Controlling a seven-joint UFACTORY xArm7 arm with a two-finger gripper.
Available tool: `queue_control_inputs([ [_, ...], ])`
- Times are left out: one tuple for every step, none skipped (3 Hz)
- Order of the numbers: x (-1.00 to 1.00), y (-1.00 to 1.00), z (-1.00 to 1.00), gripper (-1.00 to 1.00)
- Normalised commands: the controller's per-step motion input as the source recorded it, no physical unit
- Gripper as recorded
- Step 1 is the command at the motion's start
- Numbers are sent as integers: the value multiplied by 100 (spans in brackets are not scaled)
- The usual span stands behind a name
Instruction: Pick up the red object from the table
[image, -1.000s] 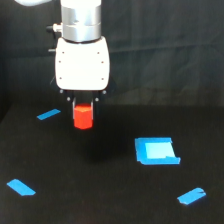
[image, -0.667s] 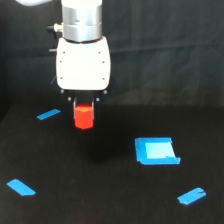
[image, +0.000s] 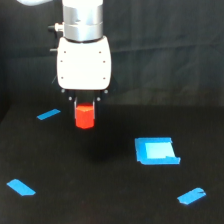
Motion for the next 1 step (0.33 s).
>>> queue_control_inputs([
  [6,2,5,-93],
])
